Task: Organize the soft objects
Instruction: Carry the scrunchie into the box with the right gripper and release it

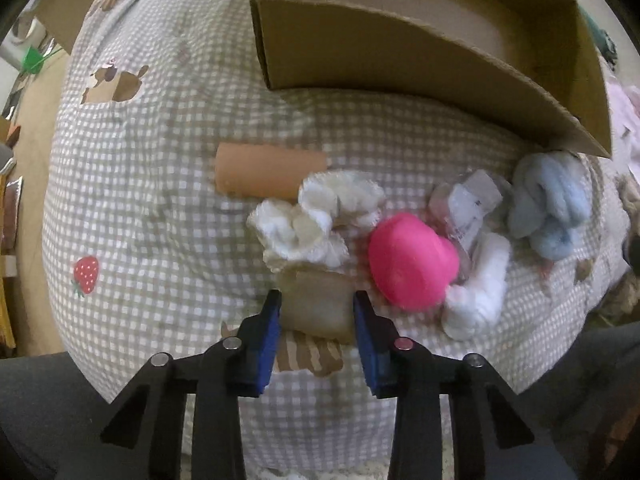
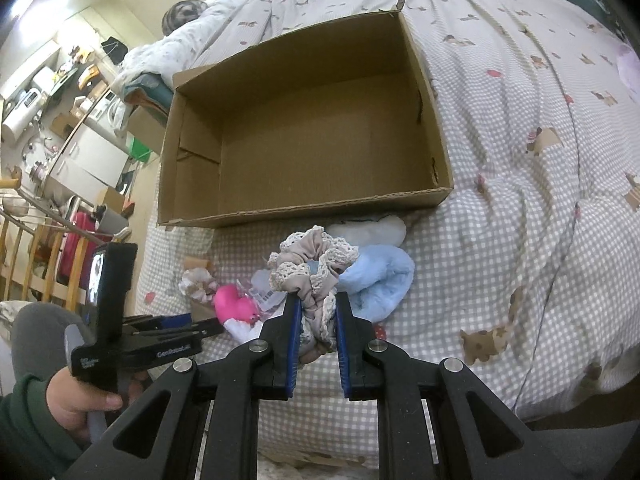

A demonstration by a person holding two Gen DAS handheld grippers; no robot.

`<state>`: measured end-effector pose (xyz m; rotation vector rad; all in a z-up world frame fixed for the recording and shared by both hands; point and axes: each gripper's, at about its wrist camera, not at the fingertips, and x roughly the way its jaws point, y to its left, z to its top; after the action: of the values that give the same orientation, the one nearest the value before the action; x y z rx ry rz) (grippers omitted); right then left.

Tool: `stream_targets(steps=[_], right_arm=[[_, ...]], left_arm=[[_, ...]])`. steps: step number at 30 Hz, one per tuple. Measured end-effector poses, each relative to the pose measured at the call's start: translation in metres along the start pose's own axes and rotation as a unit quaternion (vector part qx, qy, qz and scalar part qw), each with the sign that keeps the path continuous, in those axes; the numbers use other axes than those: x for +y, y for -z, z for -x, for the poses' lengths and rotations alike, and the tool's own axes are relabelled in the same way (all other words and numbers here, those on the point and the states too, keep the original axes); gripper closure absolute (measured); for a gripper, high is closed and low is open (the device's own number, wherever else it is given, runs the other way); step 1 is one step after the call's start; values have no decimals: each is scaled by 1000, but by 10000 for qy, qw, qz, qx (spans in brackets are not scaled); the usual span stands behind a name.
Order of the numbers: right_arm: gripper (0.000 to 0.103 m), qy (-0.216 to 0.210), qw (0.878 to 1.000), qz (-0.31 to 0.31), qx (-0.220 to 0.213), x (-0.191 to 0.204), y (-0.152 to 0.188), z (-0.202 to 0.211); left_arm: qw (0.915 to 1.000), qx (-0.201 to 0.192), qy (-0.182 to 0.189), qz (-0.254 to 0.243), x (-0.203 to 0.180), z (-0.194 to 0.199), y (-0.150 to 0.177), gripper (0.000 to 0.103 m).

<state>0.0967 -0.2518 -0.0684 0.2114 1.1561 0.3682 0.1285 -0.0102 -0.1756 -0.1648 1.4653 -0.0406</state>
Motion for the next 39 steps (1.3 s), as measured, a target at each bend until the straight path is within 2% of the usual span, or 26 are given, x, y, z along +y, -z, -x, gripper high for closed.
stream_targets(steps=[1, 2, 5, 9, 12, 13, 16, 20, 21, 27, 33, 39], right_arm=[[85, -1, 10000, 1, -6, 0, 0, 0], [85, 1, 10000, 4, -9, 0, 0, 0], [85, 10, 10000, 11, -41, -1, -1, 1], [85, -36, 10000, -9, -61, 0, -1, 1], [85, -53, 9999, 53, -83, 3, 0, 2], [85, -59, 9999, 70, -102, 4, 0, 3], [85, -114, 9996, 77, -229, 4, 0, 9], [85, -245, 9991, 25, -340, 6, -6, 22], [85, -295, 9989, 21, -369, 8, -9, 26], [85, -308, 9966, 180, -748, 14, -48, 47], [85, -122, 9945, 187, -1019, 8, -91, 40], [85, -48, 9962, -36, -866, -9, -106, 9]], left_arm=[[9999, 7, 98, 33, 1, 3, 5, 88], [9998, 32, 166, 80, 4, 5, 7, 92], [9993, 39, 368, 101, 9, 13, 16, 92], [9989, -103, 456, -52, 11, 28, 27, 92], [9984, -414, 391, -46, 15, 49, 32, 92], [9978, -497, 428, -15, 17, 57, 43, 92], [9956, -827, 434, 101, 20, 82, 39, 92], [9917, -1222, 410, -31, 12, 122, 16, 92], [9910, -1271, 402, -82, 6, 128, 1, 92], [9833, -1732, 372, -423, -14, 163, -44, 92], [9786, -1955, 332, -554, -29, 167, -94, 92], [9777, -2033, 145, -501, -36, 142, -122, 92]])
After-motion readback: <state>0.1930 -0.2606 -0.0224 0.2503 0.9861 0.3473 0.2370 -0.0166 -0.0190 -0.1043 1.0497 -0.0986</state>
